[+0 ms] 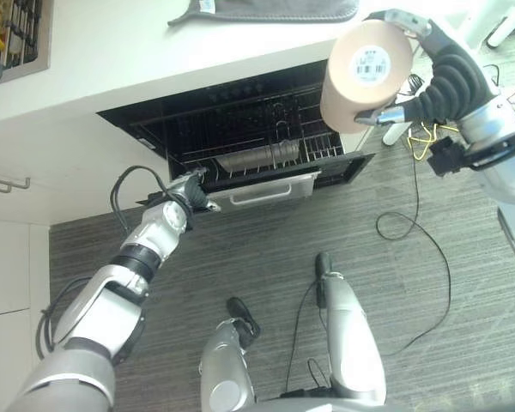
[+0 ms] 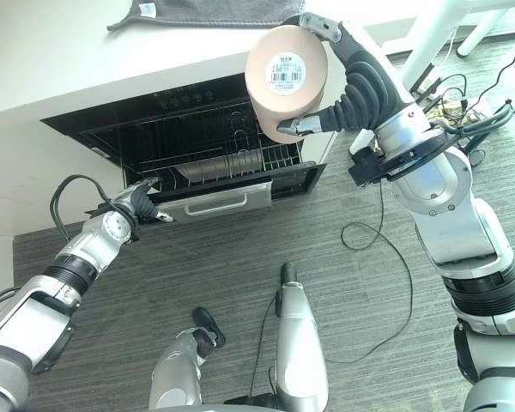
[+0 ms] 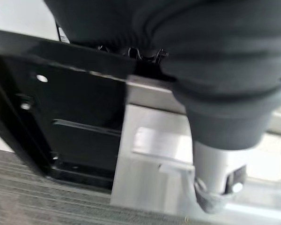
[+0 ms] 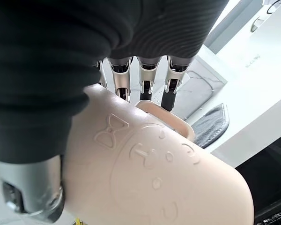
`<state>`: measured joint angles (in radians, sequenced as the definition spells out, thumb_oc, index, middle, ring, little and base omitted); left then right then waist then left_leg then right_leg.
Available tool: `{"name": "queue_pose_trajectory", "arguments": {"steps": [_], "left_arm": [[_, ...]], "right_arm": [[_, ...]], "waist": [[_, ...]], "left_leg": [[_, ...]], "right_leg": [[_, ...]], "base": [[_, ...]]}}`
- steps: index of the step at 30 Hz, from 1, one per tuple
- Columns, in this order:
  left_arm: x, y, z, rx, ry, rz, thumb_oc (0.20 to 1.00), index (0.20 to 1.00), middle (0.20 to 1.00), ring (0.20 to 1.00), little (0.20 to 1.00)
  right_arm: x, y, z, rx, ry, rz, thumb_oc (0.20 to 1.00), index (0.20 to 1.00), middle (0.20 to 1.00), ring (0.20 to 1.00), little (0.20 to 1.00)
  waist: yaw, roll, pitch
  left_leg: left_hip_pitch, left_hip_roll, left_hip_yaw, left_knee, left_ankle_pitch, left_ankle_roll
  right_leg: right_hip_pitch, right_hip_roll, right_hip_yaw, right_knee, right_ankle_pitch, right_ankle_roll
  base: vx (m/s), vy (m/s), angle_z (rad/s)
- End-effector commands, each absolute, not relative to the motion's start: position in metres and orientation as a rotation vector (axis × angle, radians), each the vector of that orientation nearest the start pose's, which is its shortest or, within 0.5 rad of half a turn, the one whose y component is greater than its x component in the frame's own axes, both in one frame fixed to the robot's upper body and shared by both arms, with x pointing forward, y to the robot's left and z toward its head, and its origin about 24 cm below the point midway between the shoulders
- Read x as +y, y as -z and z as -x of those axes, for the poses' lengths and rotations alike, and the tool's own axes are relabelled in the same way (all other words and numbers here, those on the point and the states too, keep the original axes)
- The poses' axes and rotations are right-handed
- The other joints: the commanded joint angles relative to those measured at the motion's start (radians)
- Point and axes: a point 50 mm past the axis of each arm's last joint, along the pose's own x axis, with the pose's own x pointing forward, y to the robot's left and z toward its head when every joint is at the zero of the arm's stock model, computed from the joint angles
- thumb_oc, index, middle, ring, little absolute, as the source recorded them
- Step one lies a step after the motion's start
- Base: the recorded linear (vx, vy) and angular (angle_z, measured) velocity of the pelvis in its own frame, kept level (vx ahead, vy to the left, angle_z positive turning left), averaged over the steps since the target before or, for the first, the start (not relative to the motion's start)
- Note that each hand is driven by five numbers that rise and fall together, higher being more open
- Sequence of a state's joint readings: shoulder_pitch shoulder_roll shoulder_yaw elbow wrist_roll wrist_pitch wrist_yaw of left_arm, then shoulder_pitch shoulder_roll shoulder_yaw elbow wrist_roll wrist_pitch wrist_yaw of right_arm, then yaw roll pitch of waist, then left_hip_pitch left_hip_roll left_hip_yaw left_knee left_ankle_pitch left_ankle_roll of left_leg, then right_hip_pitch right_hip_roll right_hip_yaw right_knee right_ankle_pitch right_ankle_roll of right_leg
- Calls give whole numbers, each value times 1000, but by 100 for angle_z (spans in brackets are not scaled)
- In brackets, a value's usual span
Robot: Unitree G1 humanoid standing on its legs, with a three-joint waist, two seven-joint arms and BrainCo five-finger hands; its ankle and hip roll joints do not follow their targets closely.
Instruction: Place the dishes in the dishwasher.
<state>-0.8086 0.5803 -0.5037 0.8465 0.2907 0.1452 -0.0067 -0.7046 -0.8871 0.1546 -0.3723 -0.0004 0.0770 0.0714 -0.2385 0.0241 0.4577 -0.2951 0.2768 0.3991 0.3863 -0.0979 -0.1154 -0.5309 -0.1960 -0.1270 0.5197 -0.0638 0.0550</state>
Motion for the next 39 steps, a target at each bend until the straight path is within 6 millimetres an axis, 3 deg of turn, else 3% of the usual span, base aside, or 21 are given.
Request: {"name": "queue_pose_trajectory", "arguments": {"steps": [1,3,5,10,14,19,20,22,23,28,39], "left_arm": [[234,-53,-362,494,218,-1092,1000,1000,1000,1000,1000],[226,-28,-352,630,328,-1095,1000,1000,1000,1000,1000],[220,-11,-343,695,403,-1117,1000,1000,1000,1000,1000],[190,36,-309,788,613,-1133,1000,1000,1000,1000,1000],[181,54,-289,833,710,-1173,1000,1000,1000,1000,1000],[170,60,-277,830,772,-1181,1000,1000,1000,1000,1000],[169,60,-275,834,787,-1179,1000,1000,1000,1000,1000],[166,61,-271,848,825,-1193,1000,1000,1000,1000,1000],[164,60,-270,852,842,-1206,1000,1000,1000,1000,1000],[164,60,-261,892,916,-1255,1000,1000,1000,1000,1000],[159,44,-264,878,983,-1315,1000,1000,1000,1000,1000]], "right_arm": [[-140,-342,-245,-1097,-228,891,200,200,200,200,200],[-138,-341,-248,-1080,-234,900,200,200,200,200,200],[-138,-339,-251,-1063,-229,911,200,200,200,200,200],[-141,-331,-266,-987,-197,965,200,200,200,200,200],[-150,-330,-278,-918,-145,994,200,200,200,200,200],[-161,-329,-292,-826,-87,1029,200,200,200,200,200],[-165,-328,-295,-805,-75,1032,200,200,200,200,200],[-172,-325,-301,-759,-49,1040,200,200,200,200,200],[-175,-323,-305,-739,-36,1045,200,200,200,200,200],[-189,-318,-320,-647,16,1060,200,200,200,200,200],[-218,-300,-357,-434,85,970,200,200,200,200,200]], "waist": [[-22,-32,-37],[-29,-35,-30],[-32,-35,-26],[-21,-34,8],[1,-29,23],[29,-23,36],[34,-23,42],[46,-18,42],[51,-17,47],[77,-12,48],[136,13,62]], "left_leg": [[-44,78,-25,2,-31,-32],[-51,80,-22,14,-38,-30],[-45,77,-28,24,-67,-37],[-47,65,-23,22,-74,-26],[-55,56,-30,21,-73,-19],[-70,49,-44,22,-70,-13],[-80,50,-39,16,-43,-3],[-75,45,-54,17,-62,-12],[-87,46,-51,11,-36,-4],[-94,38,-70,-5,-20,-6],[-139,12,-109,-59,36,-18]], "right_leg": [[49,-52,17,6,-156,95],[43,-52,21,12,-158,93],[51,-53,24,18,-180,99],[61,-45,18,3,-179,92],[69,-47,4,-4,-180,88],[71,-52,-13,-6,-179,84],[64,-51,-22,-15,-154,75],[72,-58,-25,-10,-173,83],[64,-56,-32,-16,-152,75],[68,-66,-54,-24,-146,76],[45,-77,-104,-59,-121,75]], "base": [[0,0,0],[0,0,0],[76,1,-1],[-13,-13,-1],[-28,-46,3],[-30,-50,7],[-10,-41,15],[-8,-54,13],[-83,-67,7],[0,-68,5],[-9,-44,11]]}}
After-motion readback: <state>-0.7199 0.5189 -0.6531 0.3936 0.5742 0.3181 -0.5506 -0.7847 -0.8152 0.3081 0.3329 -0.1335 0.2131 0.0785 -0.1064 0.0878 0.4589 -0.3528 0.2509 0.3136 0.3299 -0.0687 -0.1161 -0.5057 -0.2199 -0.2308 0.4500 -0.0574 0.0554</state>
